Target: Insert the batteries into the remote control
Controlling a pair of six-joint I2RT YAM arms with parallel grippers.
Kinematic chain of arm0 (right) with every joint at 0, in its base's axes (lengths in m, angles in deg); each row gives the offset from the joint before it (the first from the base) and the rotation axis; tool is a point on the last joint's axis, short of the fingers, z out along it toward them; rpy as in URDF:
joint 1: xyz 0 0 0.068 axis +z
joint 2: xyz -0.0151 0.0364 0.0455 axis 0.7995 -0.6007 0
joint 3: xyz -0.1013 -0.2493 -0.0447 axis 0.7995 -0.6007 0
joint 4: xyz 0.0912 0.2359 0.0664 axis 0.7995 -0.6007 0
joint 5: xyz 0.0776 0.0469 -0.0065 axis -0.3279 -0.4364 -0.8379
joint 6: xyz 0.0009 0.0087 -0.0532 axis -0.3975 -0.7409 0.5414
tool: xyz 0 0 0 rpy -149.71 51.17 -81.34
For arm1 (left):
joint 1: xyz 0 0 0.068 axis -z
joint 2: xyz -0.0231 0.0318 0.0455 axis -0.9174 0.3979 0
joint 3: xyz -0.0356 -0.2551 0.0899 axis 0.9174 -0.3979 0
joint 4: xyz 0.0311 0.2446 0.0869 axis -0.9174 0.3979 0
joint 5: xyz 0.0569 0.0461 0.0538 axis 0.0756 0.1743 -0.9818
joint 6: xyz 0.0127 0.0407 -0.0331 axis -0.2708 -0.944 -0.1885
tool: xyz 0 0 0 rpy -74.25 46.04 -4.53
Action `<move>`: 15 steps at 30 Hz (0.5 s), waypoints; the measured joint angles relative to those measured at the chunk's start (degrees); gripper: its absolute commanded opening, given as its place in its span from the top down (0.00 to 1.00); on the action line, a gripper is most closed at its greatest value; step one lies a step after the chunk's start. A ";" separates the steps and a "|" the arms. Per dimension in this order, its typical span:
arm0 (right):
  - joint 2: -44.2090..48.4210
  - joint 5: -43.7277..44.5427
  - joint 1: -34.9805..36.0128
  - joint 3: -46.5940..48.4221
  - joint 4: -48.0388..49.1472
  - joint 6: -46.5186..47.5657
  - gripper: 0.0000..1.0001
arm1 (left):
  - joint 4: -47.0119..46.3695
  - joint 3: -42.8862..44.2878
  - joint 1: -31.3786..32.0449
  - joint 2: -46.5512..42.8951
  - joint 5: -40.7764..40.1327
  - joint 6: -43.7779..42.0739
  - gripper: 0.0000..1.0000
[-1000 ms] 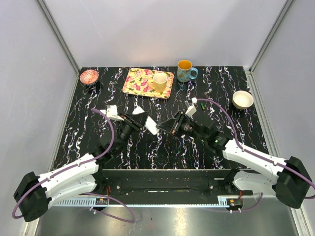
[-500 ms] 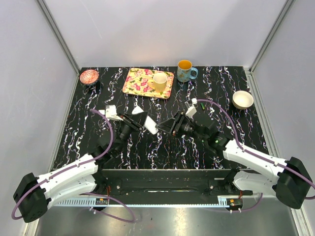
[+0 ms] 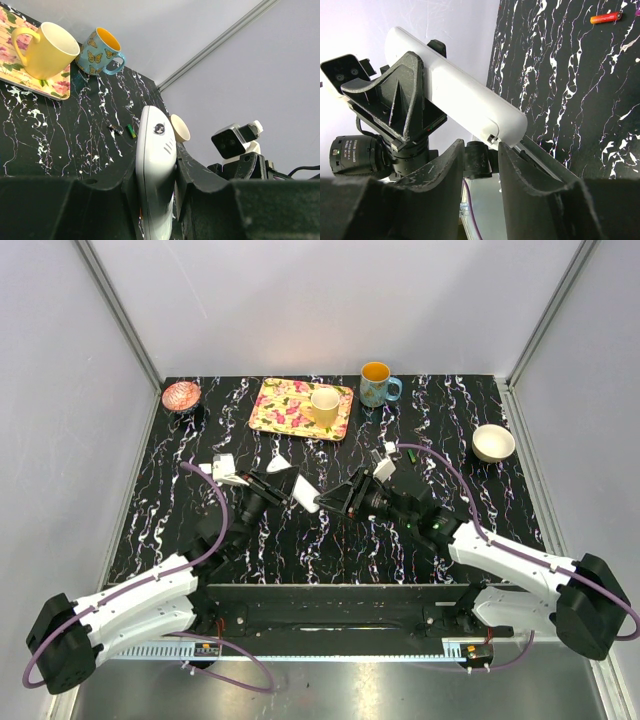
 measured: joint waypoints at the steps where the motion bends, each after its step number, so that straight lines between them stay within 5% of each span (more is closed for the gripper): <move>1: -0.02 0.00 0.00 0.00 -0.02 0.00 0.57 | 0.00 0.00 0.02 0.00 0.00 0.00 1.00; 15: -1.09 -0.07 0.00 0.02 0.22 -0.15 0.66 | 0.00 0.00 0.04 0.66 0.50 0.37 1.00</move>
